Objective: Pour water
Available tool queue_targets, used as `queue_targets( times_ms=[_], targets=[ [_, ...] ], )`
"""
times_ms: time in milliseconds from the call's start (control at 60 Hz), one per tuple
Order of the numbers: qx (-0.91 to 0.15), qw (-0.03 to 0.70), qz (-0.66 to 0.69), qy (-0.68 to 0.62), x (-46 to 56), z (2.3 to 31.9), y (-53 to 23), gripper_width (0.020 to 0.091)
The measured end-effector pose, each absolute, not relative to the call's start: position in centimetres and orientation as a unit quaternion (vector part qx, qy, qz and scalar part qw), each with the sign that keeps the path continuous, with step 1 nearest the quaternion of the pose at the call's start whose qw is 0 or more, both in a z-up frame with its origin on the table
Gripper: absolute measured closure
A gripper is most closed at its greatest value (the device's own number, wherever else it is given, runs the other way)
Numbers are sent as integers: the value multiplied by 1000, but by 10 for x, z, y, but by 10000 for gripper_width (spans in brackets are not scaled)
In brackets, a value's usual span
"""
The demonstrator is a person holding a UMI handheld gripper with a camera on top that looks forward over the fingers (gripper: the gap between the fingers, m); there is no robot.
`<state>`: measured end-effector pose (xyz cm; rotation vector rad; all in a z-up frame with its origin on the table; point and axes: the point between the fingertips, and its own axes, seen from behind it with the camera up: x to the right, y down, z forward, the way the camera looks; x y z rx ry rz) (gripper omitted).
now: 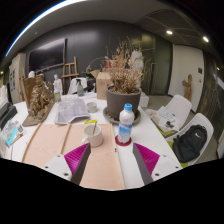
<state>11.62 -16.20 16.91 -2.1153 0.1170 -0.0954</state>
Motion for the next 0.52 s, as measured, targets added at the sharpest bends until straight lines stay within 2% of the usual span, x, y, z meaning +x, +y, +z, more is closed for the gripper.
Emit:
queue_targets(
  times_ms=[200,517],
  targets=[
    [-873,485,-58,11,65,199,-250,249],
    [-881,471,-46,16,28,192,-310,250]
  ],
)
